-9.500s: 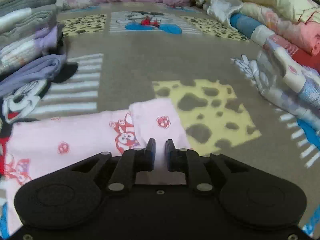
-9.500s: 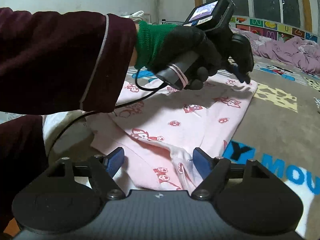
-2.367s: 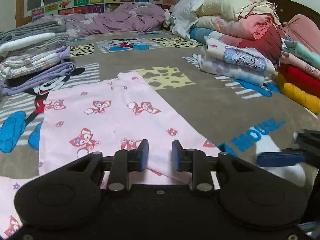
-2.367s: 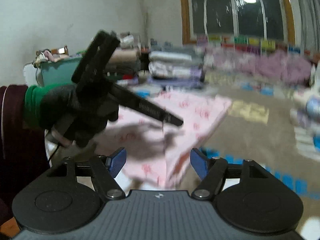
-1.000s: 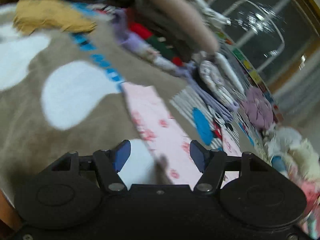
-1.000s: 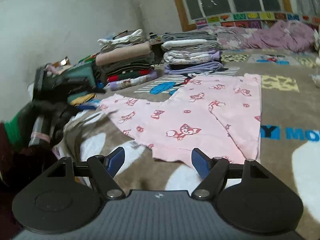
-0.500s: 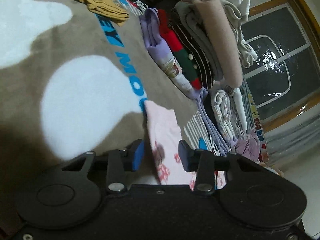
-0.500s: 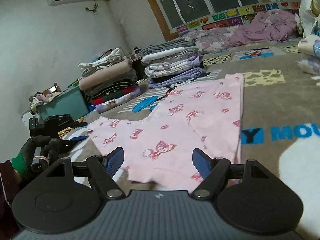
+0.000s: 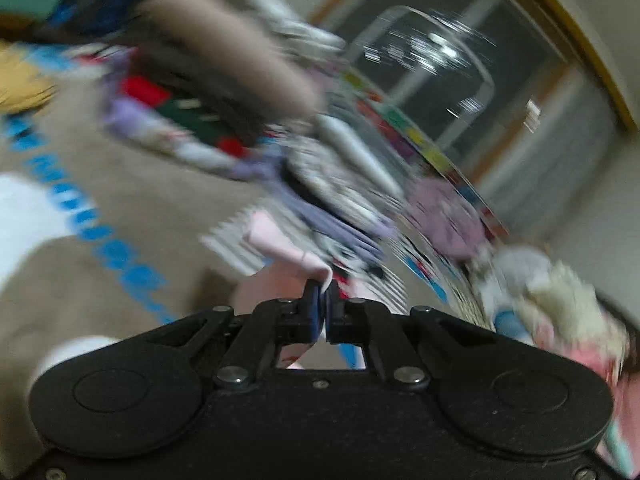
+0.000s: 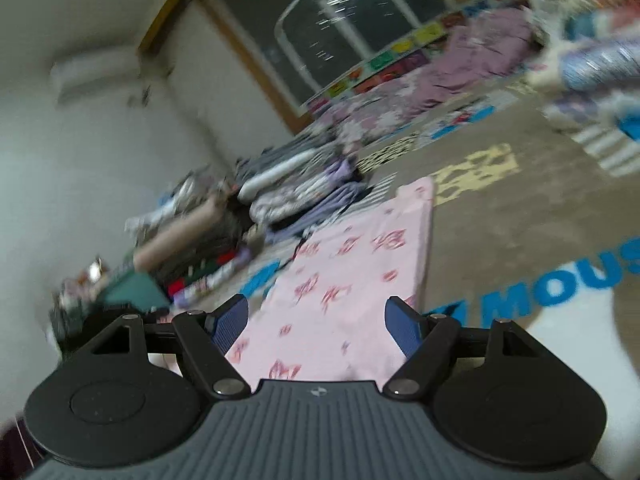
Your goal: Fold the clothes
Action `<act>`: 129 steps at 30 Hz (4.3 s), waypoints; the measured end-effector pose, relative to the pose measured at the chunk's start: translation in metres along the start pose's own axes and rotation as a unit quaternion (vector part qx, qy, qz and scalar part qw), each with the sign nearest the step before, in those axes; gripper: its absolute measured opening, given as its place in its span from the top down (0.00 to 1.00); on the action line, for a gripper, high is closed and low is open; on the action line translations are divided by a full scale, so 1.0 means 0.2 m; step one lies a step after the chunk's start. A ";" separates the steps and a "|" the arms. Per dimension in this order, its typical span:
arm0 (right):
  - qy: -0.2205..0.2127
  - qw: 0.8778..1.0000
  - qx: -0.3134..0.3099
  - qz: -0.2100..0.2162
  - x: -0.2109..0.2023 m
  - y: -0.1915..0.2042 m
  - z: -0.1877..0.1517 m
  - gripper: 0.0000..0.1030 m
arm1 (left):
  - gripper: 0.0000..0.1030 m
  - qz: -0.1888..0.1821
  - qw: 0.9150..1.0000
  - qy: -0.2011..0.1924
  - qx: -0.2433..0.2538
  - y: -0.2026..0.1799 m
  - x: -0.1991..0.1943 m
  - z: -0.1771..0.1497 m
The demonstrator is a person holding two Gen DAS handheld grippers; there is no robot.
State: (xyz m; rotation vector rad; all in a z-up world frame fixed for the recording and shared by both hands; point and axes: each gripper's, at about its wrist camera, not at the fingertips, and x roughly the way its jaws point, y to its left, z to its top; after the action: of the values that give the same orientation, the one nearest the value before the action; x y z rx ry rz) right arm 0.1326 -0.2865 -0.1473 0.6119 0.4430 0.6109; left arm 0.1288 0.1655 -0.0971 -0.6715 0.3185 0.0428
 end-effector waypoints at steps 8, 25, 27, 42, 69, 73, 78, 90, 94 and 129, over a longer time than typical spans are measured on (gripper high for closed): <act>-0.031 0.990 0.131 0.029 -0.03 -0.20 0.03 0.26 | 1.00 -0.051 0.984 0.046 0.164 -0.48 0.09 -0.29; -0.009 0.979 0.195 0.067 -0.02 -0.32 0.02 0.25 | 0.50 -0.125 0.913 0.153 0.356 -0.88 0.26 -0.83; -0.006 0.981 0.182 0.060 -0.01 -0.31 0.02 0.25 | 0.50 -0.141 0.915 0.147 0.349 -0.86 0.21 -0.78; 0.052 0.991 -0.107 -0.066 0.08 0.07 0.00 0.44 | 0.48 -0.048 0.982 0.072 0.167 -0.26 -0.06 -0.20; 0.041 0.974 0.183 -0.125 0.25 -0.05 0.07 0.40 | 0.48 -0.107 0.982 0.071 0.135 -0.28 -0.12 -0.16; 0.035 0.981 0.133 -0.136 0.26 0.02 0.09 0.40 | 0.48 -0.103 0.984 0.068 0.130 -0.26 -0.13 -0.14; 0.034 0.984 0.118 -0.129 0.27 0.04 0.11 0.43 | 0.48 -0.103 0.984 0.067 0.130 -0.26 -0.13 -0.14; 0.063 0.989 0.069 -0.110 0.40 0.10 0.08 0.91 | 0.47 -0.032 0.966 0.157 0.202 -0.20 -0.01 -0.23; 0.039 0.995 0.043 -0.082 0.37 0.20 0.17 0.91 | 0.48 -0.058 0.963 0.165 0.204 -0.20 -0.03 -0.23; -0.018 0.995 0.085 -0.040 0.14 0.12 0.52 0.91 | 0.81 -0.064 0.865 0.196 0.457 -0.51 -0.03 -0.71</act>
State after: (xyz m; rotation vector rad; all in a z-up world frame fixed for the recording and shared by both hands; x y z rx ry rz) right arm 0.2007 -0.2942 -0.0607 0.7619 0.4865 0.4883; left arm 0.0976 -0.0024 -0.1385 0.2617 0.6271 -0.3627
